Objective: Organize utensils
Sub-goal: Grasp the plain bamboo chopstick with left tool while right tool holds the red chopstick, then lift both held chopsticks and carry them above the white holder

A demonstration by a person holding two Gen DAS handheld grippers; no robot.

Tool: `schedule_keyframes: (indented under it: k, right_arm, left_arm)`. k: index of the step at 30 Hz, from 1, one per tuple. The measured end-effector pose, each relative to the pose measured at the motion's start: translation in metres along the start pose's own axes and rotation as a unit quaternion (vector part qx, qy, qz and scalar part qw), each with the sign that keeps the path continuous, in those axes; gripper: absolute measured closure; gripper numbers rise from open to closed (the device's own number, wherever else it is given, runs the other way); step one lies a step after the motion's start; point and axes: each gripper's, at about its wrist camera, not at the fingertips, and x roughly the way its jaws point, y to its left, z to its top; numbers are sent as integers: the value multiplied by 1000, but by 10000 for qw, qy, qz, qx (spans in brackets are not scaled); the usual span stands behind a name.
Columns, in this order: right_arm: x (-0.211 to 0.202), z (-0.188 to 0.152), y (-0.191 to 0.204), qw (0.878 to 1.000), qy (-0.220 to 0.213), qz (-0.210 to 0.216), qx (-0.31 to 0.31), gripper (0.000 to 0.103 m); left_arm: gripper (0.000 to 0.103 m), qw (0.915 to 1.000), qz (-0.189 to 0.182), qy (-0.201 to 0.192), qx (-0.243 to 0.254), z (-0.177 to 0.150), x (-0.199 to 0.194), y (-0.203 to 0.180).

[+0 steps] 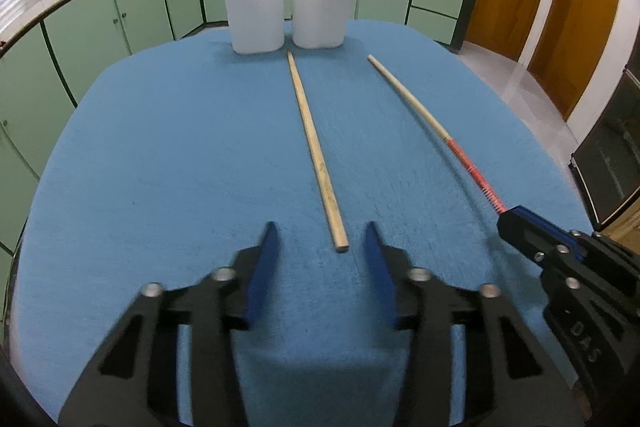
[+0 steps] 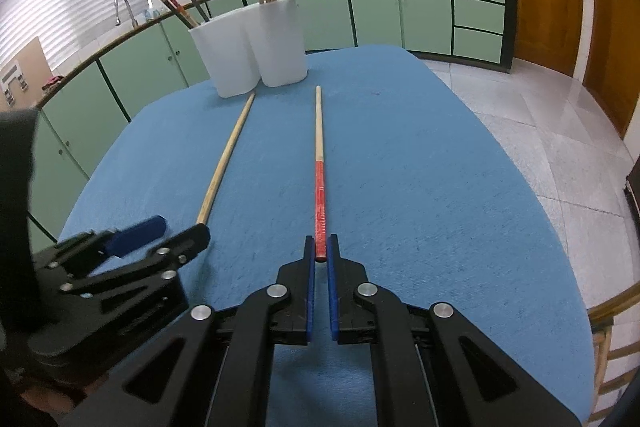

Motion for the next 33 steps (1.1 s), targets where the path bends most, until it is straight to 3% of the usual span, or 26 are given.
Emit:
schedule_keyframes:
  k: [1,4,5,18,33]
  right_arm:
    - [0,0,-1,10000,-5,3,8,97]
    - [0,2,-2,10000,-27,7,44,97]
    - [0,2,-4,10000,-30,9,56,97]
    - [-15,13,6,9994,-283,-49,-168,97]
    - [-88,75,18,9885,-1407,106,-549,97]
  left_arm:
    - [74,10000,44,-23,8,1,0,-1]
    - [94,10000,35,-54,47,2,0,-4]
    - [95,10000,28,-49,43,2,0,-4]
    - [97,9987,79,-482,145,15,-39,5]
    - [97,9863,43,-1643,116,69,-136,17]
